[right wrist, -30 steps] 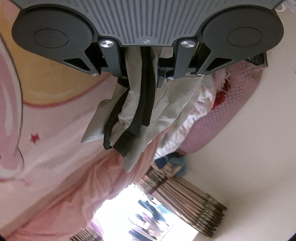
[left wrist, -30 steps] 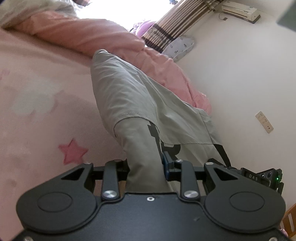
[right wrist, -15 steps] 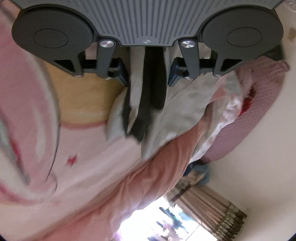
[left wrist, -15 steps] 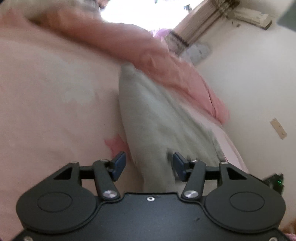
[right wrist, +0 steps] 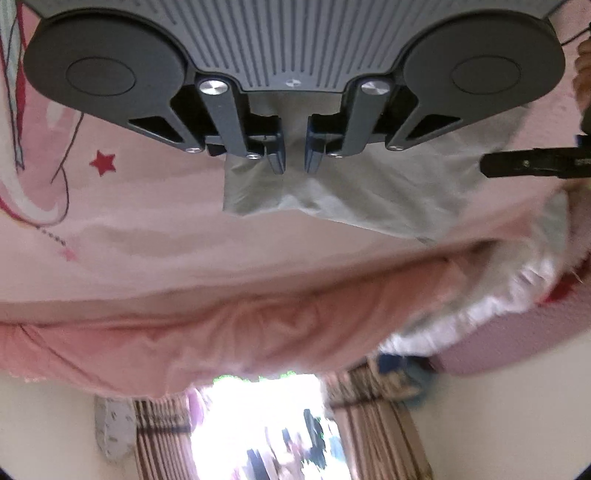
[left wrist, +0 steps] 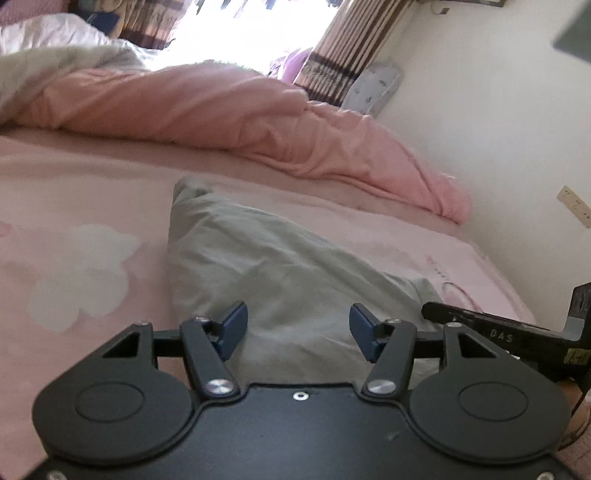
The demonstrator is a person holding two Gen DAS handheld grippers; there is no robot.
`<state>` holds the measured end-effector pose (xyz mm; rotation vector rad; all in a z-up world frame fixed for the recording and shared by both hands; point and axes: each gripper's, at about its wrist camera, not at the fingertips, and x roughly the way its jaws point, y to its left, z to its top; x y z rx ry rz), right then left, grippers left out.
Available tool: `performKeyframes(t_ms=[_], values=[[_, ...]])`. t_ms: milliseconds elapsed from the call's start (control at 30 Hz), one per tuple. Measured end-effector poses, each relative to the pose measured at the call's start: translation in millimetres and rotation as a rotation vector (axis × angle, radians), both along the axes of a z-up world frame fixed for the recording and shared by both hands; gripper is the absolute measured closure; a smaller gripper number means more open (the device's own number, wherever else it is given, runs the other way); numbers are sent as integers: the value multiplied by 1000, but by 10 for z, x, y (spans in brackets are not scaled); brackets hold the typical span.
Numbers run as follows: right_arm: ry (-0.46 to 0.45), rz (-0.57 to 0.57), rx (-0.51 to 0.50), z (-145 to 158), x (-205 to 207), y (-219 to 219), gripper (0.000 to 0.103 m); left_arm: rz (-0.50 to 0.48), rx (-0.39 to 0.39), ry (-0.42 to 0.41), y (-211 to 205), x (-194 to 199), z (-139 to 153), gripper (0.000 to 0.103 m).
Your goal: Fold large clothes
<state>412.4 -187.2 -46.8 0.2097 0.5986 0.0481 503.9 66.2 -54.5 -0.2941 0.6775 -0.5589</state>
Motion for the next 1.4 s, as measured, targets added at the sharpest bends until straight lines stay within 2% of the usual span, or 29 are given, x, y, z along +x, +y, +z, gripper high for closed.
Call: performKeyframes(t_ms=[100, 167, 300, 367, 433, 567, 767, 933, 1033, 1133, 1233, 1400], values=[[40, -14, 31, -138, 85, -46, 96, -9, -6, 26, 3, 65, -153, 43], [33, -20, 67, -214, 100, -89, 99, -15, -16, 31, 27, 76, -241, 42], [21, -27, 89, -190, 59, -134, 100, -5, -64, 42, 110, 28, -196, 42], [10, -33, 66, -110, -41, -111, 95, 9, -69, 52, 135, -43, -108, 43], [-10, -37, 45, 35, -176, -52, 89, 13, -31, 24, 80, -169, 14, 43], [-59, -26, 19, 295, -584, 83, 88, 17, 55, -62, 38, -673, 240, 40], [-86, 13, -40, 400, -1220, 299, 85, 35, 115, -93, 137, -1646, 341, 39], [-72, -2, -109, 164, -1594, 444, 85, 39, 95, -60, 96, -2112, 103, 39], [-38, -33, -168, -78, -1658, 482, 85, 39, 138, -53, 6, -2254, -103, 39], [-50, -53, -219, -254, -1658, 471, 84, 46, 167, -60, -43, -2265, -247, 39], [-51, -61, -193, -350, -1641, 421, 84, 52, 134, -50, -23, -2241, -316, 39], [-47, -78, -162, -294, -1723, 405, 84, 78, 94, -32, 25, -2269, -241, 39]])
